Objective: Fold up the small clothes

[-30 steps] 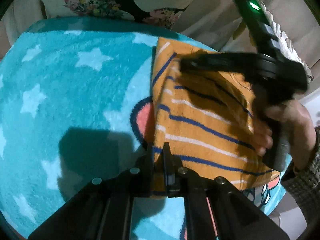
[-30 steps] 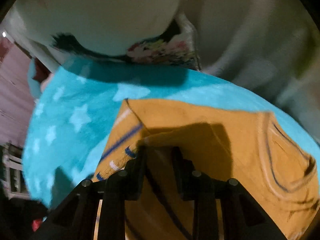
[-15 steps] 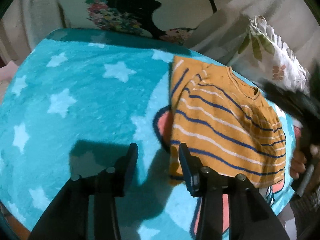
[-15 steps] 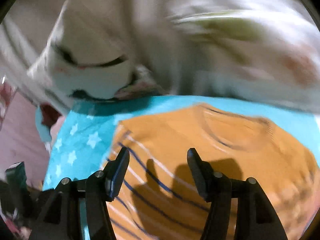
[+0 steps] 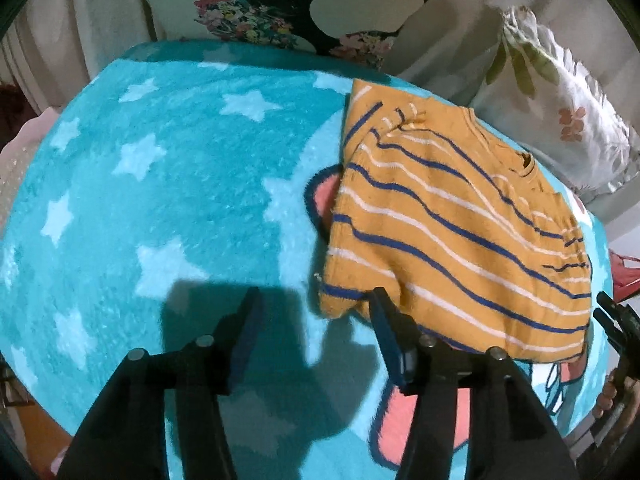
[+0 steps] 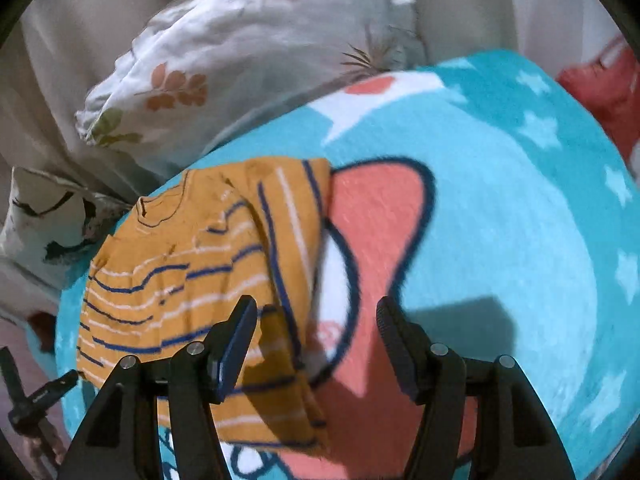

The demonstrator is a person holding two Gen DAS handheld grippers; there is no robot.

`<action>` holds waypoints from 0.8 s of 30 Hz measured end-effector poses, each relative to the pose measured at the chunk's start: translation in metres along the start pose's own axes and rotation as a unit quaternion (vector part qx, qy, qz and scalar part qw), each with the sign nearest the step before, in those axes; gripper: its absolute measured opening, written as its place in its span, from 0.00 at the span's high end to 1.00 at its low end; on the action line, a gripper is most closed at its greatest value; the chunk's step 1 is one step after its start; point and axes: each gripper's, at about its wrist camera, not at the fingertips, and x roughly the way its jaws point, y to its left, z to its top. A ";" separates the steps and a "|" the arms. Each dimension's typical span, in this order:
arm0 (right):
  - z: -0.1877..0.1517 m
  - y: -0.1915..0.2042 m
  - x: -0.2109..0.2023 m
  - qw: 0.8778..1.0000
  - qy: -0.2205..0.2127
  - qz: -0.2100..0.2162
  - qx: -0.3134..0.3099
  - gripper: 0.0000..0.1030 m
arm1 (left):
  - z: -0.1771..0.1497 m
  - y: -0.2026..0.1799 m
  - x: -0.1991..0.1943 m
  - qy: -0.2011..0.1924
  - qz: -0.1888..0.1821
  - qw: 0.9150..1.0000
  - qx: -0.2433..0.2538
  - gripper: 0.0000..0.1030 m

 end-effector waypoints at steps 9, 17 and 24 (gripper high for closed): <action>-0.016 0.014 -0.002 1.000 0.005 0.015 -0.019 0.35 | 0.008 0.002 0.025 0.031 -0.055 0.998 -0.027 0.86; -0.023 -0.013 -0.007 0.997 0.001 0.066 0.033 0.30 | 0.001 0.014 -0.009 0.017 -0.032 0.999 -0.038 0.91; -0.014 -0.007 0.029 0.988 0.023 0.144 0.056 0.28 | -0.010 0.003 -0.033 0.001 -0.045 0.998 -0.050 0.79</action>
